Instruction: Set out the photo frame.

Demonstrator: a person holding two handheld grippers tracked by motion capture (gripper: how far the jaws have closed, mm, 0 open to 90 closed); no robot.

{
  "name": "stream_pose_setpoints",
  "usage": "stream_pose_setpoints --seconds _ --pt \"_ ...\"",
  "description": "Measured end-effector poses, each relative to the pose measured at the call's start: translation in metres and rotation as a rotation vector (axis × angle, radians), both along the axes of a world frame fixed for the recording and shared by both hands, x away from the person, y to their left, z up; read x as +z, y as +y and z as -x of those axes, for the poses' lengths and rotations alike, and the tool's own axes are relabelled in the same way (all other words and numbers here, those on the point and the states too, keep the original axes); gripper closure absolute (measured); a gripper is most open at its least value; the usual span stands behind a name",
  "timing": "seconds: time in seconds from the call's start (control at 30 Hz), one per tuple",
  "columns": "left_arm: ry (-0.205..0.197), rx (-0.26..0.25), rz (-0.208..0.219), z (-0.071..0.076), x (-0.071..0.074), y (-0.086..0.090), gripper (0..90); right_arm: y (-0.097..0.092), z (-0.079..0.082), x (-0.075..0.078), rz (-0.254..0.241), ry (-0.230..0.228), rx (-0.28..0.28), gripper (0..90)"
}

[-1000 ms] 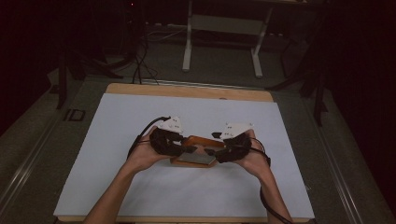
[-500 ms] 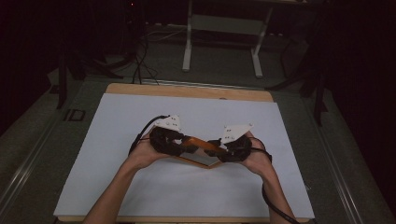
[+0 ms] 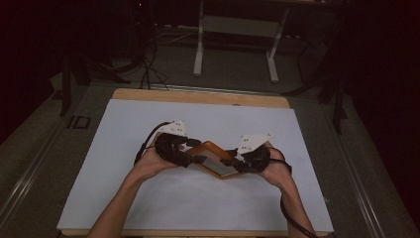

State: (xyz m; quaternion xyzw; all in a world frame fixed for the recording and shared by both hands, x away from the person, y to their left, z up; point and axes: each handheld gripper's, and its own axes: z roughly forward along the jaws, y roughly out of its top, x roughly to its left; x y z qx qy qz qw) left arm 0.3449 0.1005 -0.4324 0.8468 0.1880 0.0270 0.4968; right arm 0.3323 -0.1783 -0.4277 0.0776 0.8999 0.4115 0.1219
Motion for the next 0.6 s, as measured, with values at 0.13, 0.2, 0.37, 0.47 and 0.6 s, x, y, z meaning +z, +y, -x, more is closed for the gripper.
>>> stream_pose_setpoints --seconds 0.13,0.2,0.37,0.47,0.6 --pt "0.0 0.03 0.004 -0.001 -0.004 0.004 29.0 -0.004 0.001 0.0 -0.006 0.009 -0.002 68.5" --pt "0.003 0.035 0.006 -0.002 -0.006 0.005 28.0 -0.006 0.001 0.0 -0.004 0.011 -0.003 68.5" --pt "0.01 0.043 0.004 -0.003 -0.012 0.006 27.4 -0.01 0.003 -0.001 -0.01 0.012 -0.009 68.5" --pt "0.011 0.046 0.006 -0.003 -0.014 0.006 27.4 -0.013 0.003 -0.002 -0.014 0.012 -0.012 68.6" --pt "0.013 0.043 0.002 -0.003 -0.019 0.005 27.5 -0.016 0.004 -0.003 -0.022 0.013 -0.018 68.6"
